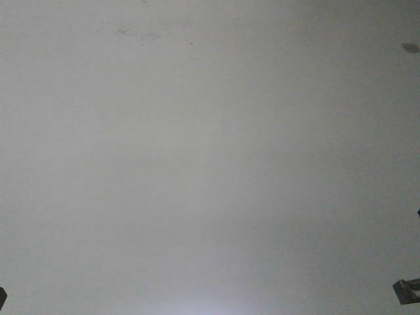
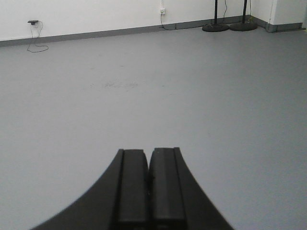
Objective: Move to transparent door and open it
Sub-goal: 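Drive the base forward across the grey floor toward the wall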
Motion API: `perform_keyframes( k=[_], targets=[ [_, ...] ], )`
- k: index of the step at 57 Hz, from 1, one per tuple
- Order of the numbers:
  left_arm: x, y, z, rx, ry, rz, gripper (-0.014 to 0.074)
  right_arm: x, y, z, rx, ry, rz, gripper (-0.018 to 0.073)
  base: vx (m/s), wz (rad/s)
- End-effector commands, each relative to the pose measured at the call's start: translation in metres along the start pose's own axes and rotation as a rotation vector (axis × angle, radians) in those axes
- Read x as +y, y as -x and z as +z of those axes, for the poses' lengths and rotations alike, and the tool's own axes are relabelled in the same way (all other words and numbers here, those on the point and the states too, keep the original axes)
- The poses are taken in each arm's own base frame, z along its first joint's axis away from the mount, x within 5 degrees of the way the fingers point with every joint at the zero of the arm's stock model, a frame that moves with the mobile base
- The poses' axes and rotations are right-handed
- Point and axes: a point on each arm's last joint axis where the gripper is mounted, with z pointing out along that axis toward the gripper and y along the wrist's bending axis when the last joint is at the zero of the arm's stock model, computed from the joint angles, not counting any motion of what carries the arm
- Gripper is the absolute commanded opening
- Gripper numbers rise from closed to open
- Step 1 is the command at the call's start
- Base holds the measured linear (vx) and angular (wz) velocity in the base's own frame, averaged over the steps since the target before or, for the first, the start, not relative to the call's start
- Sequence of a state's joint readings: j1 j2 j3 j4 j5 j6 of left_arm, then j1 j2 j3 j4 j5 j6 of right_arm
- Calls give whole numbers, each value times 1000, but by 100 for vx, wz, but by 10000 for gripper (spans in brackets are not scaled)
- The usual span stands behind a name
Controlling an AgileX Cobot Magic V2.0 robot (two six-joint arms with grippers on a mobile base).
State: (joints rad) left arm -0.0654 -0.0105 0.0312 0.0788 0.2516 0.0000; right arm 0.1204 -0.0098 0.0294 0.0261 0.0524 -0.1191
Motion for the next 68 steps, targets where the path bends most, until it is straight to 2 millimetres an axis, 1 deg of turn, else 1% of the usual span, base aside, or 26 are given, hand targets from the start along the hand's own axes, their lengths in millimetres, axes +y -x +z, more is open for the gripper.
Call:
perform_keyframes(
  k=[1,68],
  targets=[
    [-1,2,0,-74,-6,-14,-6,-1,7,-1,-89,-18,-2,-8,0,0],
    [-1,2,0,-74,-6,-14,-6,-1,7,-1,-89,-18,-2,-8,2,2]
  ],
)
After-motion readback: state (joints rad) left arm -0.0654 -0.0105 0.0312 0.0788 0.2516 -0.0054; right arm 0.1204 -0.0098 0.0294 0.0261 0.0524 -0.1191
